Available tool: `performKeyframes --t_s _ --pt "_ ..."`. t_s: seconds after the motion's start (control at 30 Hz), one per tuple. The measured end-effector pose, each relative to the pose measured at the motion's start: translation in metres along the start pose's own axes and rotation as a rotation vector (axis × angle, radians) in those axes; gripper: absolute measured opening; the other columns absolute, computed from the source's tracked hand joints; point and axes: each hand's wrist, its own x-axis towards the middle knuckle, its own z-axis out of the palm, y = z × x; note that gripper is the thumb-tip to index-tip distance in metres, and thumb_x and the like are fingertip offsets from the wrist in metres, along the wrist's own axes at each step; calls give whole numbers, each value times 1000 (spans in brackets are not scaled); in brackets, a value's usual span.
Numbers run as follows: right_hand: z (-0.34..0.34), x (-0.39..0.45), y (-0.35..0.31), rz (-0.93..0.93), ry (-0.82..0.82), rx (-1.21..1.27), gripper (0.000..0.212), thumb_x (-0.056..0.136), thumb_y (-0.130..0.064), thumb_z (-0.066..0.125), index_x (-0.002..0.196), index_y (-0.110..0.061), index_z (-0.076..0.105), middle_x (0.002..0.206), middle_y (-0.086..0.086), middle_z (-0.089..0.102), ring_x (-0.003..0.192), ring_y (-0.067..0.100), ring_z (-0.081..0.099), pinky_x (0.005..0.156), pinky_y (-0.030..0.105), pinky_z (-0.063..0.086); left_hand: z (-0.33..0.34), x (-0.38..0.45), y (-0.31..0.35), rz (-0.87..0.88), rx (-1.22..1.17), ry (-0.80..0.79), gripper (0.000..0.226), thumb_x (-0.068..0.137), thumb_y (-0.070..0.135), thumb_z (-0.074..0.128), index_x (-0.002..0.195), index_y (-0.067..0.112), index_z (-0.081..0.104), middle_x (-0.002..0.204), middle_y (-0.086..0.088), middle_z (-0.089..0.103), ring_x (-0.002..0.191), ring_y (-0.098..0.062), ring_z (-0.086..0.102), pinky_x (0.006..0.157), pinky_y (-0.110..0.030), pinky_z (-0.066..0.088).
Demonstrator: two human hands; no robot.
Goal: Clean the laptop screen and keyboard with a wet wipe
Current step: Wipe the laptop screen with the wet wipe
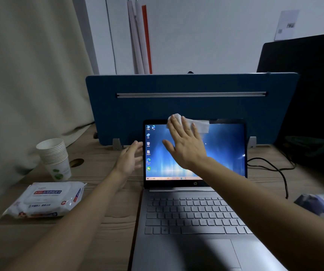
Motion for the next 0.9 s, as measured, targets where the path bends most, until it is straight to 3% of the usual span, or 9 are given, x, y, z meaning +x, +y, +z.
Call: performKeyframes --t_s 0.13,0.33,0.5,0.67,0.9 --pt "4 7 -17 -44 -14 -10 69 100 -56 17 156 -20 -3 164 -6 -9 150 19 -15 122 42 -4 -4 0 1 -28 20 -25 51 102 47 28 141 21 47 143 3 50 110 -17 55 86 -35 41" --pt "2 3 -4 -88 -7 -84 70 99 -57 16 156 -20 -4 164 -6 -9 150 18 -13 122 41 -6 -8 2 -1 -34 18 -49 54 101 50 27 141 20 47 142 3 50 110 -17 55 74 -26 46" --pt "5 13 -25 -138 -41 -64 71 100 -56 17 156 -18 -4 164 -4 -9 150 18 -13 122 43 -3 -12 4 -4 -51 21 -75 58 98 59 21 137 26 50 135 9 54 104 -7 58 93 -38 43" --pt "9 21 -38 -203 -49 -36 71 100 -57 19 156 -17 0 165 -3 -6 151 17 -9 122 44 -3 -16 7 -7 -72 -26 -92 65 95 65 18 136 28 51 126 11 60 104 -3 59 88 -36 44" --pt "17 12 -41 -263 -74 -67 70 101 -55 22 156 -16 5 165 -2 -4 151 18 -8 122 45 -2 -17 10 -10 -86 -61 -79 67 96 65 17 137 25 51 130 7 60 110 -9 60 93 -37 44"
